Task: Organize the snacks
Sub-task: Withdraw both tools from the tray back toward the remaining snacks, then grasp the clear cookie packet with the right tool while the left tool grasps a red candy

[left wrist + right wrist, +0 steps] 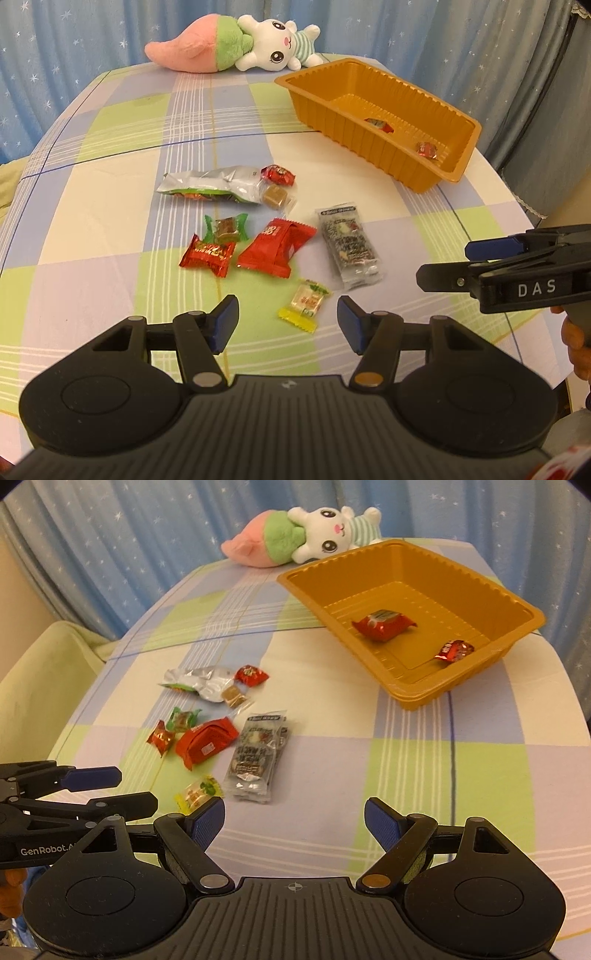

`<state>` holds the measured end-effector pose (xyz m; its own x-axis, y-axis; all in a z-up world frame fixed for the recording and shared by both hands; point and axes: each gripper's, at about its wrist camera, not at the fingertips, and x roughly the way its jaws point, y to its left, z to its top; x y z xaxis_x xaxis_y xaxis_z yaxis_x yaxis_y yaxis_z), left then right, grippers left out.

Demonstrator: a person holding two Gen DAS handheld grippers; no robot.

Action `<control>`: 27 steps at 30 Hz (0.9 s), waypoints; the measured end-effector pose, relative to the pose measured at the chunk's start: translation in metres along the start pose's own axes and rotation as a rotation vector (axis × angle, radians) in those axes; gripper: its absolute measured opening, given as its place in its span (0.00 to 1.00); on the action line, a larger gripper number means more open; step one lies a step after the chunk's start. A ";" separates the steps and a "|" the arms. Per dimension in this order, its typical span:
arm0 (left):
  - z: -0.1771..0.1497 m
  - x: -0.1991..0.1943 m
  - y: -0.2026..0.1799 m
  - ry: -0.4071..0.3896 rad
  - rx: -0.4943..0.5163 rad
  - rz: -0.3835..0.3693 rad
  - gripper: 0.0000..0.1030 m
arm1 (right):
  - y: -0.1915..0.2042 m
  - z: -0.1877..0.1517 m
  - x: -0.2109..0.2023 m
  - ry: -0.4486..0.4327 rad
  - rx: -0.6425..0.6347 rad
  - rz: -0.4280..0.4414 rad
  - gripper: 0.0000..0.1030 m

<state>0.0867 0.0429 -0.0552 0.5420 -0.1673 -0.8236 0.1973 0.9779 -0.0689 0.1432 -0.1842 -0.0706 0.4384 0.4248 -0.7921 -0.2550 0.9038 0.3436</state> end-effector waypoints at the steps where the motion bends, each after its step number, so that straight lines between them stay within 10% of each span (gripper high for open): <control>1: -0.001 0.000 0.001 0.001 -0.002 0.005 0.55 | 0.001 0.000 0.002 0.002 -0.005 0.000 0.80; 15: -0.003 0.006 0.034 0.020 -0.064 0.064 0.50 | 0.026 0.015 0.038 0.003 -0.083 0.006 0.79; 27: 0.000 0.013 0.059 0.031 -0.091 0.078 0.50 | 0.038 0.035 0.076 0.011 -0.097 -0.032 0.59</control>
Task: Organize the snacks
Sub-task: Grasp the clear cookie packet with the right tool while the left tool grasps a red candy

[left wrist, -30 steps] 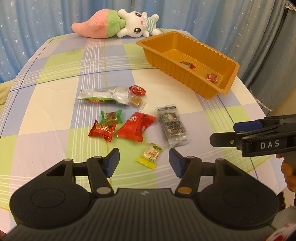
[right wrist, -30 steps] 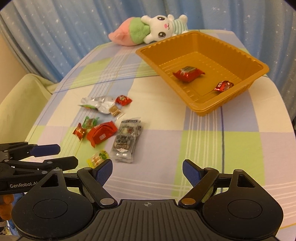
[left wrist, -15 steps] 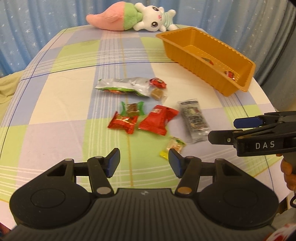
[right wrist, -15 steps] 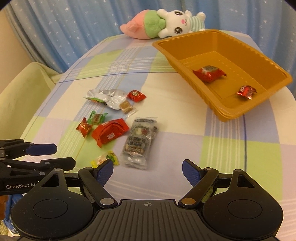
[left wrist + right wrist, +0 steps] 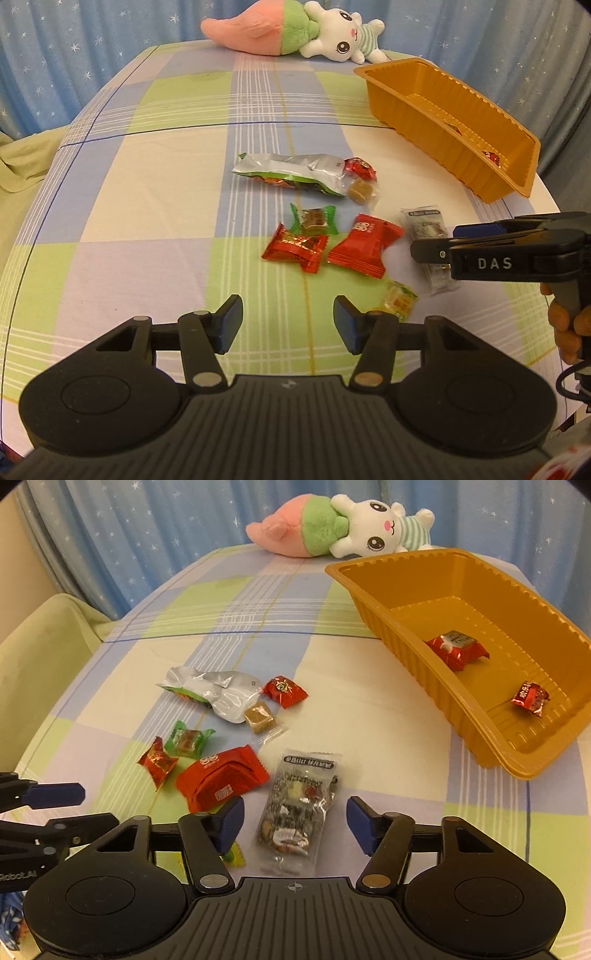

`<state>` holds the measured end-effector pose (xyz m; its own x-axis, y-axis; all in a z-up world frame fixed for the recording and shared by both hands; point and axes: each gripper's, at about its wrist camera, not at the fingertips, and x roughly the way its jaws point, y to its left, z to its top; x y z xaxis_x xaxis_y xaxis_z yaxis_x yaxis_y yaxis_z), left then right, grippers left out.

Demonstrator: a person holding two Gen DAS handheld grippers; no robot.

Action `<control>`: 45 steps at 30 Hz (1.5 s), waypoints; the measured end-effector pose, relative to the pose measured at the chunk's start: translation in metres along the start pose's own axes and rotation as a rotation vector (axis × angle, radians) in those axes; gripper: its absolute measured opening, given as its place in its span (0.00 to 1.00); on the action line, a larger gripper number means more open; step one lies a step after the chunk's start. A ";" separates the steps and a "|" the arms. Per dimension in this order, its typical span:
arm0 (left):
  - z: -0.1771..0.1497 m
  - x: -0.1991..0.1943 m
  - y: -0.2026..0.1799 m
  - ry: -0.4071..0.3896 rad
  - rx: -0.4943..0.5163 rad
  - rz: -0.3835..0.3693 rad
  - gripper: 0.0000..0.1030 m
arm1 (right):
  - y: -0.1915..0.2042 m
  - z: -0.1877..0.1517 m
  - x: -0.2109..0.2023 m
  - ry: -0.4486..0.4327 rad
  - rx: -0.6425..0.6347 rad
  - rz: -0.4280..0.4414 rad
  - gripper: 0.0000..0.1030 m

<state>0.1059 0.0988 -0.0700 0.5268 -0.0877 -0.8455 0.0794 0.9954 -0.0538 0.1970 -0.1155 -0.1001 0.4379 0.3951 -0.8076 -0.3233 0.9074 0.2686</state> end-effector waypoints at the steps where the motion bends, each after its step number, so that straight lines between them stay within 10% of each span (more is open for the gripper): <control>1: 0.001 0.001 0.001 0.001 0.001 -0.002 0.50 | 0.001 0.001 0.002 0.004 -0.001 -0.003 0.58; 11: 0.010 0.015 0.000 0.018 0.034 -0.050 0.49 | 0.001 0.000 0.009 0.017 -0.028 -0.049 0.38; 26: 0.038 0.050 0.009 0.057 -0.064 -0.166 0.42 | -0.028 -0.006 -0.001 0.003 0.072 -0.111 0.38; 45: 0.060 0.072 0.014 0.053 -0.093 -0.128 0.43 | -0.032 -0.008 -0.004 0.000 0.095 -0.118 0.38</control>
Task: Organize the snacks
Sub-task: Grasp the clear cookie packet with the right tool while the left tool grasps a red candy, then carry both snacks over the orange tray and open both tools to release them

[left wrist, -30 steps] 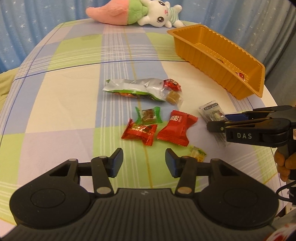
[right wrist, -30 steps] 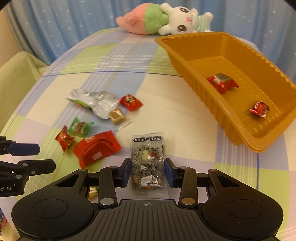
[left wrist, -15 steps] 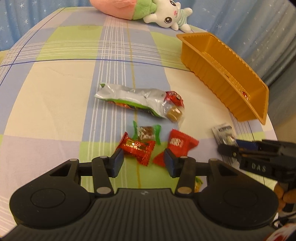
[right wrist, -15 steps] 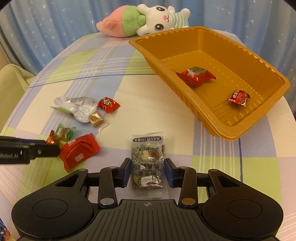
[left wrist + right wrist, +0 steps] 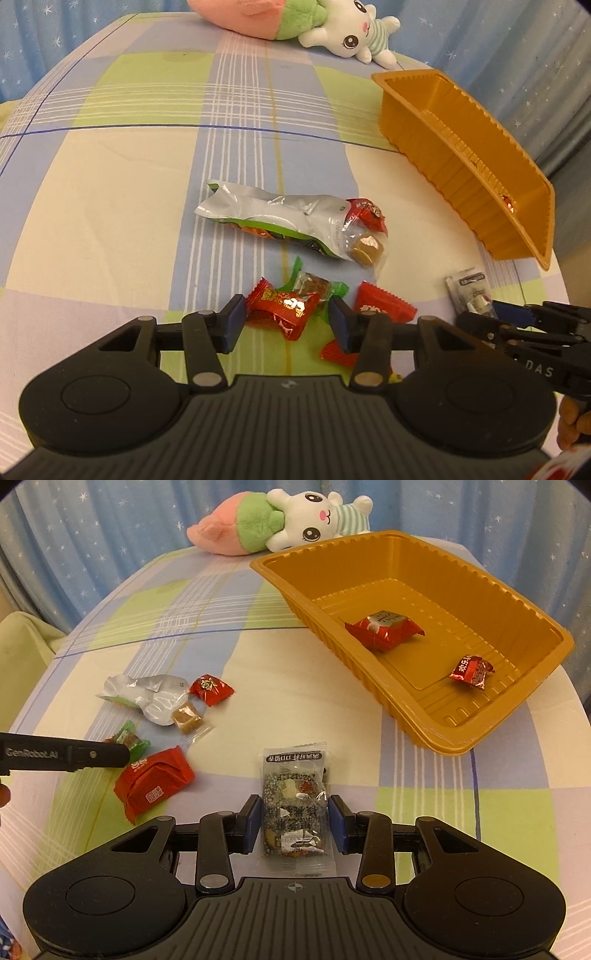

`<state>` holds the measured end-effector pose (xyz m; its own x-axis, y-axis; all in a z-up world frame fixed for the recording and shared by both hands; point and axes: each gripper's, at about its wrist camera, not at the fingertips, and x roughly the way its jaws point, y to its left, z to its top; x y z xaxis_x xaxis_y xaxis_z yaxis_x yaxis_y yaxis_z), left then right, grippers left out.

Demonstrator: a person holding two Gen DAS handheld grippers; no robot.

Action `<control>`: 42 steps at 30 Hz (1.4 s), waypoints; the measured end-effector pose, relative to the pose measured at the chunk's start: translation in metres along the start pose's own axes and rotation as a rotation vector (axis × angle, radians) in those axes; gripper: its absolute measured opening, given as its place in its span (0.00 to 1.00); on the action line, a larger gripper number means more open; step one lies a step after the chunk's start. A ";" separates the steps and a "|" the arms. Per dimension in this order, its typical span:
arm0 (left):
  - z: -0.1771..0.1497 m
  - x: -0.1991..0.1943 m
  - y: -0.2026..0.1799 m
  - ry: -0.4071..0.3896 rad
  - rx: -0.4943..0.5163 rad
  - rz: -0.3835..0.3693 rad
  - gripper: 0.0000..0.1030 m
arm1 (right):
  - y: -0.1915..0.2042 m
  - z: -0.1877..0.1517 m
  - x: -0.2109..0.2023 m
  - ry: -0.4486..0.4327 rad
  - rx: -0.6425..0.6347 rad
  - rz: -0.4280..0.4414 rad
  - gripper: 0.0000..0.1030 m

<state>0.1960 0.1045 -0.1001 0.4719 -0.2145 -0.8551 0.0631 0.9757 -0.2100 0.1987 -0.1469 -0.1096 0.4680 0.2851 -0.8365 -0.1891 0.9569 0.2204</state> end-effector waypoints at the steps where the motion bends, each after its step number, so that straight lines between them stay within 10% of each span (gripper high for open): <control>1: 0.000 0.000 0.000 -0.003 -0.001 0.001 0.43 | 0.000 0.000 0.000 -0.001 -0.001 0.000 0.38; 14: -0.008 -0.011 -0.001 -0.040 0.118 0.060 0.20 | 0.004 -0.003 0.001 -0.013 -0.041 -0.012 0.38; 42: 0.024 -0.055 -0.056 -0.149 0.230 -0.042 0.19 | 0.002 0.015 -0.056 -0.101 0.017 0.043 0.36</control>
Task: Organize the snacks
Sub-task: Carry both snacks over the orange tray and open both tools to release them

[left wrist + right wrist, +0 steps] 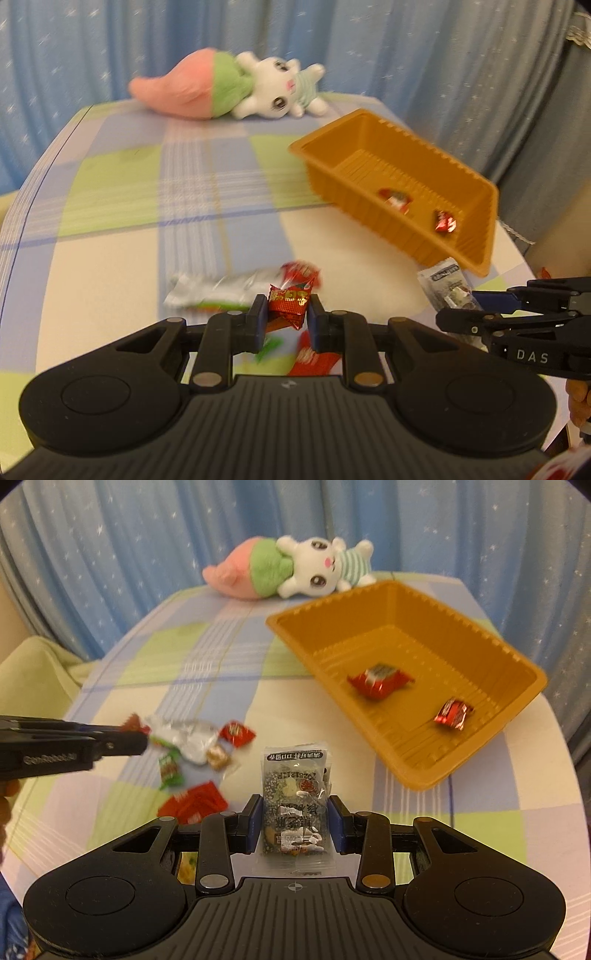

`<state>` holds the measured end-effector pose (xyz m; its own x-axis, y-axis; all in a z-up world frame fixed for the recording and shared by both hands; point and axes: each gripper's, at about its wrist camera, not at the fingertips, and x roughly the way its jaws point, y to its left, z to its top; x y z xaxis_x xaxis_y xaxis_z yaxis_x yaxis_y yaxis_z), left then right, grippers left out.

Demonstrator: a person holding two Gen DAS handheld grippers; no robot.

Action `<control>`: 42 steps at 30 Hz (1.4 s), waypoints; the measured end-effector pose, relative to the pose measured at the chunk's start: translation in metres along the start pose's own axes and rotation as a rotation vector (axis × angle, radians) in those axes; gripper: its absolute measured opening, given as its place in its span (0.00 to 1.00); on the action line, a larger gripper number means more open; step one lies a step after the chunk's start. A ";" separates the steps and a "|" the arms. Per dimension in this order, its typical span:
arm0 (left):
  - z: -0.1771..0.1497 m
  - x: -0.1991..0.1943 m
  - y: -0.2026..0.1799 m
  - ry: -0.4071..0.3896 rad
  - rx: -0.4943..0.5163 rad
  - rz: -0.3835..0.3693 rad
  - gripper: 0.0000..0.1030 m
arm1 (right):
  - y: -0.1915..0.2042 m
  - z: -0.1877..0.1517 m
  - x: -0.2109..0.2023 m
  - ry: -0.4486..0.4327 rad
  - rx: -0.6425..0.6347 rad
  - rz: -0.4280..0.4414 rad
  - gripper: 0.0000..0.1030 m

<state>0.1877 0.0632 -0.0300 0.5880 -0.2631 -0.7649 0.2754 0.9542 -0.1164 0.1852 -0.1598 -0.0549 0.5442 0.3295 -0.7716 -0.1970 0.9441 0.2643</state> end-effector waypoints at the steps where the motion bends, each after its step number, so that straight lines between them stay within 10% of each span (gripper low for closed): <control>1: 0.005 0.002 -0.003 -0.006 0.011 -0.008 0.19 | -0.001 0.004 -0.002 -0.009 0.007 -0.002 0.36; 20: 0.123 0.086 -0.059 -0.046 0.160 -0.113 0.19 | -0.064 0.089 0.011 -0.110 0.147 -0.143 0.37; 42: 0.151 0.173 -0.079 0.057 0.232 -0.089 0.20 | -0.115 0.107 0.064 -0.045 0.239 -0.184 0.37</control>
<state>0.3824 -0.0794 -0.0572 0.5115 -0.3301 -0.7933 0.4955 0.8676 -0.0415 0.3302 -0.2462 -0.0727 0.5893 0.1480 -0.7943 0.1027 0.9614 0.2553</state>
